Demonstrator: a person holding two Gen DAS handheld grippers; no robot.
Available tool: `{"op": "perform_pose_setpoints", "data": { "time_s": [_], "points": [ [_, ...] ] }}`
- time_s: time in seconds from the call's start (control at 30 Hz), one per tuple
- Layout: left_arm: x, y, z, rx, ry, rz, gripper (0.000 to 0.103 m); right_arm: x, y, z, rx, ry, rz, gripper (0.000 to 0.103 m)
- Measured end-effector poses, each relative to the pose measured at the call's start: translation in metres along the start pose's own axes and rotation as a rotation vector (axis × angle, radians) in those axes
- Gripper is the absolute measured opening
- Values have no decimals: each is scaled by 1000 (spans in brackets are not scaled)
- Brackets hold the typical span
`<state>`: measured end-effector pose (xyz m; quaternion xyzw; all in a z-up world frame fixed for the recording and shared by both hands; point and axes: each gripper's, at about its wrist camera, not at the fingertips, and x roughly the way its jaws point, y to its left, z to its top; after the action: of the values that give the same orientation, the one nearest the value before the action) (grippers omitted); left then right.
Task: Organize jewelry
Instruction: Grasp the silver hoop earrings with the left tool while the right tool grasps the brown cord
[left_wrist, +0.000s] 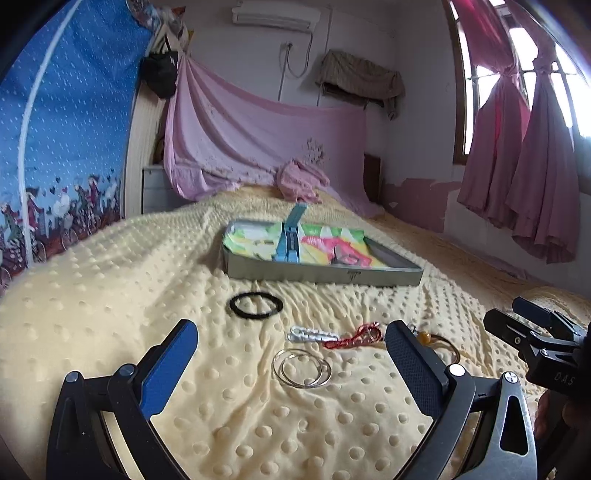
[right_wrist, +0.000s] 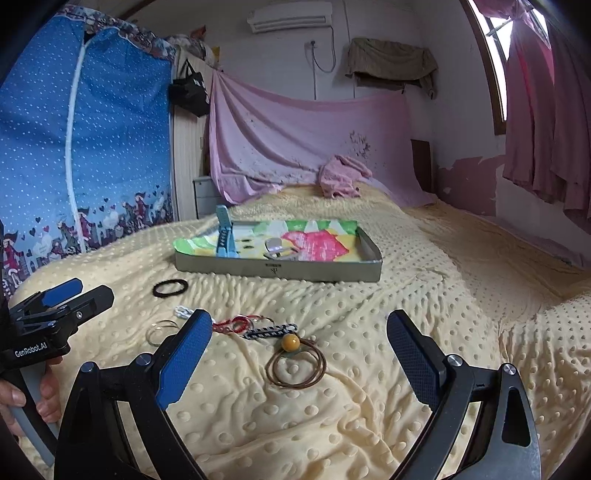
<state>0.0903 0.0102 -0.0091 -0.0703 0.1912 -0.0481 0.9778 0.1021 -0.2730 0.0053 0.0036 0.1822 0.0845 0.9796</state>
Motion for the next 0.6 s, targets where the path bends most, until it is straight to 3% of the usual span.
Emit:
{"op": "perform_pose_setpoints", "data": {
  "time_s": [0.13,0.27,0.4,0.6],
  "points": [
    [18,5,-1,-31,63,-26,102,23,-6,2,23,87,27,93],
    [37,8,-3,-48,140,-55,85,46,-10,-4,39,167,70,92],
    [60,7,-12,-58,239,-71,78,72,-10,-12,53,267,102,75],
    [79,5,-19,-54,318,-56,67,103,-5,-23,63,377,122,74]
  ]
}}
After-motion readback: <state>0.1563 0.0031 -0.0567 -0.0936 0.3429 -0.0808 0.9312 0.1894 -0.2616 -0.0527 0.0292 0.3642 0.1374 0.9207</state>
